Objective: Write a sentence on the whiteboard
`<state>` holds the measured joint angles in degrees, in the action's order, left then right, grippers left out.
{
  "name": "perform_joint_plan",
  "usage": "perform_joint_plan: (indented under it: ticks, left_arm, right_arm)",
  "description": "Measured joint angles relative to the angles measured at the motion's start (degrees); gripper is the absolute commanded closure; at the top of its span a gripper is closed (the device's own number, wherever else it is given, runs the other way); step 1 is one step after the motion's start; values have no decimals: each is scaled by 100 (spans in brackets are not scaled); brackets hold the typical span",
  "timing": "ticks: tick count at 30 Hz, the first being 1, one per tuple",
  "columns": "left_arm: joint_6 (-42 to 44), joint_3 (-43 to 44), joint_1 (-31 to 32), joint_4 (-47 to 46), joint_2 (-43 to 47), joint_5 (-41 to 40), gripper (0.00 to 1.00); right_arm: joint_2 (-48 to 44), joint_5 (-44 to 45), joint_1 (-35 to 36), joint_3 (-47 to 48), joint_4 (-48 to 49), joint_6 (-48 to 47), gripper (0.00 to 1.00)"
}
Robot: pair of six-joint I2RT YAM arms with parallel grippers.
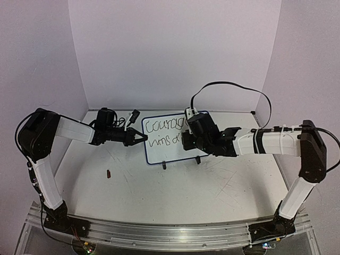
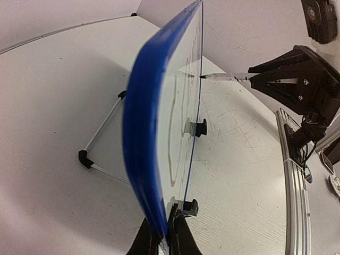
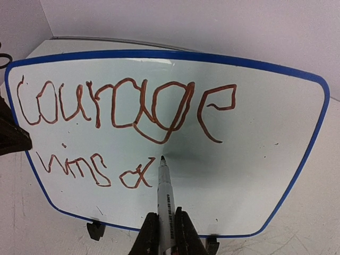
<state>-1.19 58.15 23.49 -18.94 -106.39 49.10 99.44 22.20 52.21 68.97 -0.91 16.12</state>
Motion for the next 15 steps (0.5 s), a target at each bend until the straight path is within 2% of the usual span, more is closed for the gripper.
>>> perform_joint_plan:
  ticks: [15]
  left_arm:
    - [-2,0,0,0,0,-2,100]
  right_arm:
    - [129,48,9,111,129,-46,100]
